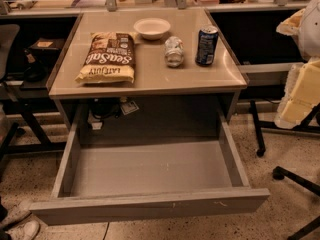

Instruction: Place 7up can into top drawer

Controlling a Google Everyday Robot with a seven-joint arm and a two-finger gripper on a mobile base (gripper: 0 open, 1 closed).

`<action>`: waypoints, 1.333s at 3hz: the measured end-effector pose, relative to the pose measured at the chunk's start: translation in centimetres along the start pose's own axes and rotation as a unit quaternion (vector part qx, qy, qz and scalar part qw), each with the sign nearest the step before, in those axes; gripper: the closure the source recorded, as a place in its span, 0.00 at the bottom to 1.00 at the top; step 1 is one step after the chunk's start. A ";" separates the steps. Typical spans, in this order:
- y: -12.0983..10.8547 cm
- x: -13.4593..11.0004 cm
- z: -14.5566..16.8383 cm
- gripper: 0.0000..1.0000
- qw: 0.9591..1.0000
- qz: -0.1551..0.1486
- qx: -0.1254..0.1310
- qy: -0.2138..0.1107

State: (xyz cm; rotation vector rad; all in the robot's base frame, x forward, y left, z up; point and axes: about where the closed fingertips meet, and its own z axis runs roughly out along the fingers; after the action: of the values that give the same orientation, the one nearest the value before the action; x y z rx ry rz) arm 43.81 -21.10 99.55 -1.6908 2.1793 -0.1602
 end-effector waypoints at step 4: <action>-4.6 -5.6 3.7 0.00 0.998 0.058 0.004 -0.013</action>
Offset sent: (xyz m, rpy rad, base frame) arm 0.0235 0.0170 -0.0222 0.0662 0.0521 -0.1620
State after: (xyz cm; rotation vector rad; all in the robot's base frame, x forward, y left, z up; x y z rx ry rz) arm 50.51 -16.47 98.86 -1.5481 2.2475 -0.1141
